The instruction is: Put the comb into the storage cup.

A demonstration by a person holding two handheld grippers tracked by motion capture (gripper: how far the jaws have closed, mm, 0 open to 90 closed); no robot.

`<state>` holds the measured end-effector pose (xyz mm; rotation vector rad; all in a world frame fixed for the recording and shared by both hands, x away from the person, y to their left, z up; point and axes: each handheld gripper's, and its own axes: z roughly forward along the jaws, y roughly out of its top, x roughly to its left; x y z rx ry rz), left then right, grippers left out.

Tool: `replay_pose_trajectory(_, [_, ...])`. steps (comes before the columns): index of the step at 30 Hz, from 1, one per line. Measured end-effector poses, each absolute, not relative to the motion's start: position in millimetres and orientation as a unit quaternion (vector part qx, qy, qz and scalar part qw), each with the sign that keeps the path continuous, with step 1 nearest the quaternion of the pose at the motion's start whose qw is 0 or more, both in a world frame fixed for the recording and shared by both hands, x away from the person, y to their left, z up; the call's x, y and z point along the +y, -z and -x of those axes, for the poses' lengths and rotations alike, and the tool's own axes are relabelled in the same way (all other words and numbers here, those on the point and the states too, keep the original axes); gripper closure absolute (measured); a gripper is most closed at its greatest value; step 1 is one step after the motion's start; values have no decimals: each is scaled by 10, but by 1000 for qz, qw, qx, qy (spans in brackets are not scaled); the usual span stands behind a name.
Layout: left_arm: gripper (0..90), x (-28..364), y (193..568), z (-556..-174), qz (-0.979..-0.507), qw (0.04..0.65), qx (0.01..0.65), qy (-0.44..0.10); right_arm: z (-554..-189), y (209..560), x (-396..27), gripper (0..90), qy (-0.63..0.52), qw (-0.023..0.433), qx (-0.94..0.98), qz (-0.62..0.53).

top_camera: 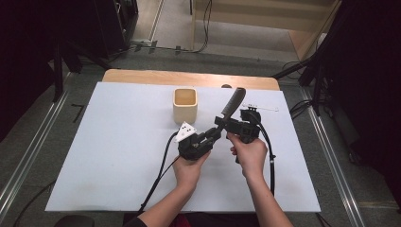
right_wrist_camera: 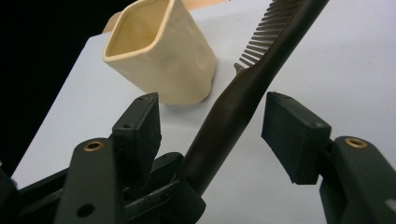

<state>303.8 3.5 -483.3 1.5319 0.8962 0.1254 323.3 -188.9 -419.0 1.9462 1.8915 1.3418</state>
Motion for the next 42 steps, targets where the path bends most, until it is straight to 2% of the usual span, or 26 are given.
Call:
replay_pose_trajectory(10, [736,40,4851,-3021,-668,629,393,-62,-3303,4250,-1884,480,-452,18,594,-666])
replay_pose_trajectory(22, [736,43,4862,-3015,-668,629,392,-69,-3297,4303,-1893,640,-464,14,563,-684])
replay_pose_trajectory(34, [735,38,4879,-3019,-674,624,389,-64,-3289,4345,-1948,673,-472,-14,547,-691])
replay_pose_trajectory(42, [735,36,4883,-3022,-674,626,387,-62,-3284,4336,-1953,683,-475,-15,544,-691])
